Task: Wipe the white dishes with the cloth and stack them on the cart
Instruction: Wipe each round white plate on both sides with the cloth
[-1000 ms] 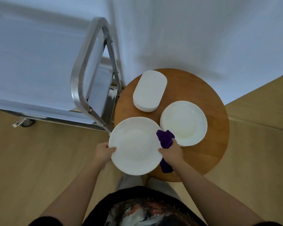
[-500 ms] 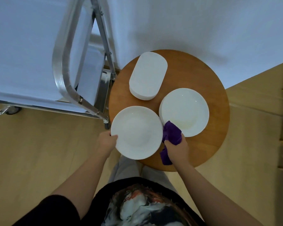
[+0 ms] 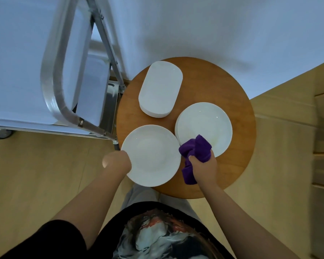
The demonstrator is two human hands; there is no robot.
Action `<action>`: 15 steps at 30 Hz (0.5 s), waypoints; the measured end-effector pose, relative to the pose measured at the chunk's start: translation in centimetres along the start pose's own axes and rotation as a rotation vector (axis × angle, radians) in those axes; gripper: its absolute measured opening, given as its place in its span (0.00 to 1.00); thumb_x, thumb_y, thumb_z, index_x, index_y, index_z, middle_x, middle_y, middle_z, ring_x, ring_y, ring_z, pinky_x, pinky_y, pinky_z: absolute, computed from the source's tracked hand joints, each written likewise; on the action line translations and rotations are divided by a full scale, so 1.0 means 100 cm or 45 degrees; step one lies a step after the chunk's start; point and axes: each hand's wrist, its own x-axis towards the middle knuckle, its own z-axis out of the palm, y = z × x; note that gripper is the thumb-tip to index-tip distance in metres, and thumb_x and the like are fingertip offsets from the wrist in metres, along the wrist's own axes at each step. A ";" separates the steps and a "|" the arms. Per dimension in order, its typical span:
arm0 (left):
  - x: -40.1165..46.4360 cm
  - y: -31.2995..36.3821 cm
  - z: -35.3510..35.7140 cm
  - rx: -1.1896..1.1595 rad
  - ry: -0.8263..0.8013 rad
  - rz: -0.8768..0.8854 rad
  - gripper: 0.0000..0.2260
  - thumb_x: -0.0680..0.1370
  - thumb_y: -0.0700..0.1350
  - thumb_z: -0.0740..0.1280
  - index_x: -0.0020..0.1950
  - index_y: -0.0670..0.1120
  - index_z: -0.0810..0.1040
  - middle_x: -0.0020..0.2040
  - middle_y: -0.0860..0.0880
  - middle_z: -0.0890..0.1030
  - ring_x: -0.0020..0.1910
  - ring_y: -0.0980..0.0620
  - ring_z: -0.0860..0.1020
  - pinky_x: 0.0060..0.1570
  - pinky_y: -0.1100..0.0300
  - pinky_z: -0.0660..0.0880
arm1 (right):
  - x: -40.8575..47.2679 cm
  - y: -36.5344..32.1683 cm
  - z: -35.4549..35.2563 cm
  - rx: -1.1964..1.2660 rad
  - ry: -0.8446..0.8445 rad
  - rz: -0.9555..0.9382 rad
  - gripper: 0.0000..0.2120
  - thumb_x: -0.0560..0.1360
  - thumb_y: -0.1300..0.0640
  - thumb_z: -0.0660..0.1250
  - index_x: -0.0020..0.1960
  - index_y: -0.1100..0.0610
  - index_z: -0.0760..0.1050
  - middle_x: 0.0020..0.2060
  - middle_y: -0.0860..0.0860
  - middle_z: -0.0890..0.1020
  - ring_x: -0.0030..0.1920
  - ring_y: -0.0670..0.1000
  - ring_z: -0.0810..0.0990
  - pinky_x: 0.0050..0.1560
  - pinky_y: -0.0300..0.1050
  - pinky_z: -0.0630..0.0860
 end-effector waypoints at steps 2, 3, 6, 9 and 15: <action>-0.009 0.027 -0.019 0.049 0.075 0.038 0.08 0.80 0.46 0.61 0.56 0.46 0.76 0.42 0.49 0.73 0.43 0.51 0.73 0.43 0.59 0.70 | 0.002 -0.002 -0.005 0.046 0.013 -0.002 0.20 0.71 0.63 0.71 0.55 0.46 0.67 0.44 0.43 0.78 0.44 0.50 0.78 0.42 0.42 0.77; -0.009 0.045 -0.026 -0.029 0.118 0.102 0.09 0.80 0.48 0.62 0.57 0.46 0.75 0.44 0.48 0.74 0.45 0.51 0.73 0.46 0.58 0.71 | 0.004 -0.003 -0.009 0.070 0.017 -0.003 0.20 0.71 0.63 0.71 0.56 0.47 0.68 0.44 0.45 0.78 0.44 0.49 0.79 0.40 0.40 0.76; -0.009 0.098 -0.045 -0.352 0.205 0.268 0.16 0.80 0.53 0.61 0.62 0.45 0.74 0.54 0.46 0.78 0.53 0.48 0.77 0.57 0.54 0.74 | 0.010 -0.007 -0.021 0.137 0.049 0.000 0.18 0.70 0.62 0.71 0.52 0.46 0.69 0.43 0.45 0.79 0.42 0.48 0.79 0.34 0.35 0.72; -0.007 0.139 -0.045 -0.479 0.154 0.359 0.16 0.81 0.53 0.61 0.60 0.43 0.73 0.52 0.44 0.78 0.52 0.47 0.78 0.51 0.57 0.74 | 0.020 -0.012 -0.035 0.182 0.082 -0.006 0.16 0.69 0.62 0.72 0.47 0.44 0.70 0.41 0.44 0.79 0.41 0.46 0.79 0.33 0.34 0.71; 0.011 0.165 -0.027 -0.494 0.169 0.295 0.16 0.80 0.52 0.63 0.61 0.42 0.73 0.55 0.43 0.79 0.52 0.46 0.78 0.45 0.58 0.72 | 0.052 -0.020 -0.059 0.201 0.040 -0.025 0.19 0.69 0.63 0.72 0.49 0.44 0.69 0.43 0.43 0.78 0.43 0.48 0.79 0.35 0.36 0.72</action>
